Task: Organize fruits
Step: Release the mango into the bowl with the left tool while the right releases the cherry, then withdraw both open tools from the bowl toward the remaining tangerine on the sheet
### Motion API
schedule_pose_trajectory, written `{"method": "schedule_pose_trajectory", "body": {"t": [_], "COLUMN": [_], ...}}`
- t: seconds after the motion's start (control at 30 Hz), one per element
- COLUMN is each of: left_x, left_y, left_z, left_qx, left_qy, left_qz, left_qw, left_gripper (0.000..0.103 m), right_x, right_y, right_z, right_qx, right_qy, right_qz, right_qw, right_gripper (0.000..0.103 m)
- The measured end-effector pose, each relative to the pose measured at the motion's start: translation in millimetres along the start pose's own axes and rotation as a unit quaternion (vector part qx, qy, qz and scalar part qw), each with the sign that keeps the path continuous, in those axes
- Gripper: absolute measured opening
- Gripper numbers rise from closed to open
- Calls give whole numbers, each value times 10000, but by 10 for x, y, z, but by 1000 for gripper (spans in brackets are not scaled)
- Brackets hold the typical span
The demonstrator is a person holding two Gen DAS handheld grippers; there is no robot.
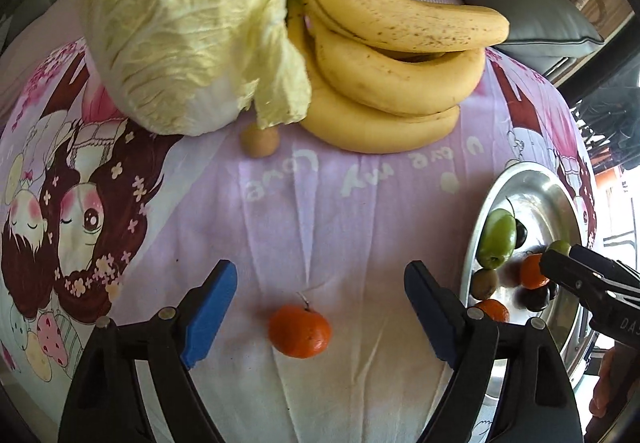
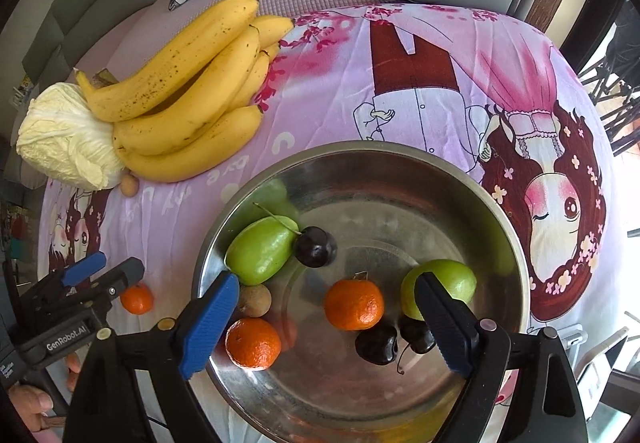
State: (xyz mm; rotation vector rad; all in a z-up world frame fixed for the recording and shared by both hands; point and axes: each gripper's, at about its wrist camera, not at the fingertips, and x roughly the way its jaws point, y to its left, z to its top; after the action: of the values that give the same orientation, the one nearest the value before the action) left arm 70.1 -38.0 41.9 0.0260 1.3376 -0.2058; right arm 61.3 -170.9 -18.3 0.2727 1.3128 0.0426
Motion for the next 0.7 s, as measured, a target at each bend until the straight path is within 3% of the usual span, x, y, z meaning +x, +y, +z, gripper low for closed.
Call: {"method": "schedule_pose_trajectory", "body": {"t": [0.2, 0.37, 0.47, 0.7], "left_x": [1, -65, -69, -87], "left_y": [185, 342, 445, 671], "left_z": [-73, -120, -150, -217], "left_qx": [-213, -349, -403, -523], "left_qy": [21, -25, -13, 13], "left_qz": [1, -5, 45, 56], "left_qw": [9998, 9994, 9992, 9986], "left_gripper": [94, 95, 95, 96], "right_x": [38, -8, -26, 2], "right_y": [58, 86, 89, 116], "right_z": [-95, -92, -95, -93], "right_qx": [-109, -186, -203, -279], "right_qy": [85, 20, -33, -3], "right_qz": [-22, -50, -31, -84], "right_qw": [9999, 9998, 9998, 9996], "right_gripper": [92, 92, 103, 103]}}
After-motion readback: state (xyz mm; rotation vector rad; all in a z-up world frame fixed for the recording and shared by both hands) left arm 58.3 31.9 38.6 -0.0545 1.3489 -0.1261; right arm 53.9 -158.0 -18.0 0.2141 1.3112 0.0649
